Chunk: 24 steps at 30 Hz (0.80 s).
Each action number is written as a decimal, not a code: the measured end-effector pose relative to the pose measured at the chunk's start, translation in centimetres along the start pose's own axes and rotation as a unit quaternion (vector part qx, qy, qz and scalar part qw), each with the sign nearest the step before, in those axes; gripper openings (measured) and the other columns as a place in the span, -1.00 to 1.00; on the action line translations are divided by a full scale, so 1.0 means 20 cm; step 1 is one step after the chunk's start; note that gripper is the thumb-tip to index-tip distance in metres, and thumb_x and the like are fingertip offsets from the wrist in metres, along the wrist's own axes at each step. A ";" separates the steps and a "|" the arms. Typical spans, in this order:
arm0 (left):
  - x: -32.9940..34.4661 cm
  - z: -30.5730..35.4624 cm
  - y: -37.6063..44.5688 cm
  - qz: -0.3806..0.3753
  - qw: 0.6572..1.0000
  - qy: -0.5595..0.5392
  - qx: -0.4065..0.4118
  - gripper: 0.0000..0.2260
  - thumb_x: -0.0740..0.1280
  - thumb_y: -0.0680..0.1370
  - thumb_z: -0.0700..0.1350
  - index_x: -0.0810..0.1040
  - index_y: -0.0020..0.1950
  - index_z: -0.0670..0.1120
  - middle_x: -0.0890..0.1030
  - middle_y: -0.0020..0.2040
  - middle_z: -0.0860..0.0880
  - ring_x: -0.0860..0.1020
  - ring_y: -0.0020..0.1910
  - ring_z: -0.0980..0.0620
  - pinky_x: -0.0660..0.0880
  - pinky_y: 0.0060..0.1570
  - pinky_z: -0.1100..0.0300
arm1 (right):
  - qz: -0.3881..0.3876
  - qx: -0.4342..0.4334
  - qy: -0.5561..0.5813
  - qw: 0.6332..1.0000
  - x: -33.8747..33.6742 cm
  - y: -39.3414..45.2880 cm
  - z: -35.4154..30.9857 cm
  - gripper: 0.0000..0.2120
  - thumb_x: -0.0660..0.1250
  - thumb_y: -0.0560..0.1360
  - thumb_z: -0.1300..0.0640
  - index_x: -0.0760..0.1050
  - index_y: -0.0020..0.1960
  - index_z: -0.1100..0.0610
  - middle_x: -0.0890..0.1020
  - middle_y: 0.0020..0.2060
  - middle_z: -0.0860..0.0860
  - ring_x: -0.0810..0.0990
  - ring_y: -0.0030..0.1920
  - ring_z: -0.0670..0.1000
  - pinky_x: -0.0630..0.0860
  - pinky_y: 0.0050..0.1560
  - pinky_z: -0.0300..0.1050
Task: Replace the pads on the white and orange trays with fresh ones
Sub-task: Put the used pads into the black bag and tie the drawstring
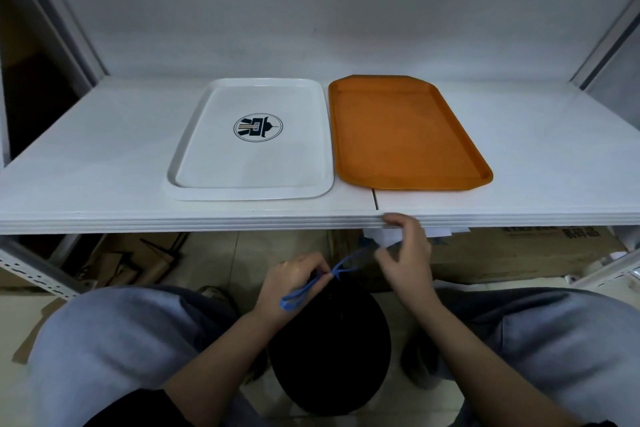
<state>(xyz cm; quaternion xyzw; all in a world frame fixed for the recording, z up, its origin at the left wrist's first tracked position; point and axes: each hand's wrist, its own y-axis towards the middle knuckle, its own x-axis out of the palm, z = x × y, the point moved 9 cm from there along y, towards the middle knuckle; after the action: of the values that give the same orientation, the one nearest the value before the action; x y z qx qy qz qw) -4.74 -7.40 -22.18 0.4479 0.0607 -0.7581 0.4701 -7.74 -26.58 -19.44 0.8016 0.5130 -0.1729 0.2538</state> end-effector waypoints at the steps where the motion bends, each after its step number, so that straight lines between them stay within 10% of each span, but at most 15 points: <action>1: 0.00 0.01 0.00 -0.003 1.000 0.004 0.007 -0.86 0.22 0.53 0.14 0.42 -0.12 0.09 0.57 -0.21 0.14 0.54 -0.25 0.18 0.46 -0.32 0.26 | -0.030 -0.103 -0.074 0.991 0.04 -0.03 -0.13 -0.64 0.27 0.39 0.13 0.44 0.18 0.03 0.50 0.09 -0.10 0.43 0.16 -0.09 0.31 0.19 -0.13; 6: 0.01 0.05 0.02 -0.012 0.998 0.036 0.046 -0.89 0.24 0.51 0.09 0.38 -0.13 0.09 0.53 -0.21 0.10 0.49 -0.27 0.14 0.28 -0.35 0.39 | -0.279 -0.223 -0.249 0.900 0.40 -0.13 -0.15 -0.53 -0.01 0.47 -0.23 0.50 0.12 0.00 0.57 0.05 -0.08 0.47 0.16 -0.05 0.29 0.17 -0.13; 12: 0.01 -0.03 0.03 -0.045 0.999 0.019 -0.008 -0.76 0.20 0.52 0.19 0.49 -0.12 0.05 0.50 -0.27 0.18 0.52 -0.26 0.16 0.37 -0.36 0.29 | -0.272 -0.157 -0.198 0.928 0.38 -0.10 -0.08 -0.81 0.13 0.60 -0.05 0.34 -0.14 0.00 0.45 -0.27 -0.12 0.47 -0.23 -0.06 0.27 -0.33 -0.14; 19: 0.05 -0.06 0.02 -0.143 0.980 0.139 -0.006 -0.59 -0.06 0.58 0.22 0.44 -0.11 -0.01 0.60 -0.17 -0.04 0.57 -0.15 -0.07 0.34 -0.24 0.12 | -0.273 0.041 -0.040 0.960 0.38 -0.06 0.04 -0.64 0.22 0.58 -0.05 0.33 -0.35 0.06 0.42 -0.42 -0.02 0.42 -0.38 -0.10 0.30 -0.28 -0.15; 24: 0.07 -0.06 -0.01 -0.139 0.958 -0.213 -0.131 -0.67 0.09 0.66 -0.02 0.33 -0.31 0.00 0.37 -0.38 0.06 0.38 -0.42 0.20 0.29 -0.31 0.23 | -0.307 0.149 0.094 0.935 0.42 -0.10 0.06 -0.59 0.31 0.54 0.00 0.32 -0.43 0.08 0.29 -0.56 -0.09 0.31 -0.55 -0.18 0.25 -0.45 -0.34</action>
<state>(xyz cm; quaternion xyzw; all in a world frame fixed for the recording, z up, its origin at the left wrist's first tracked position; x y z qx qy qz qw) -4.39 -7.63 -24.00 0.1983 0.1195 -0.8791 0.4166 -6.16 -20.51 -25.39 0.6460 0.7242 -0.2405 0.0163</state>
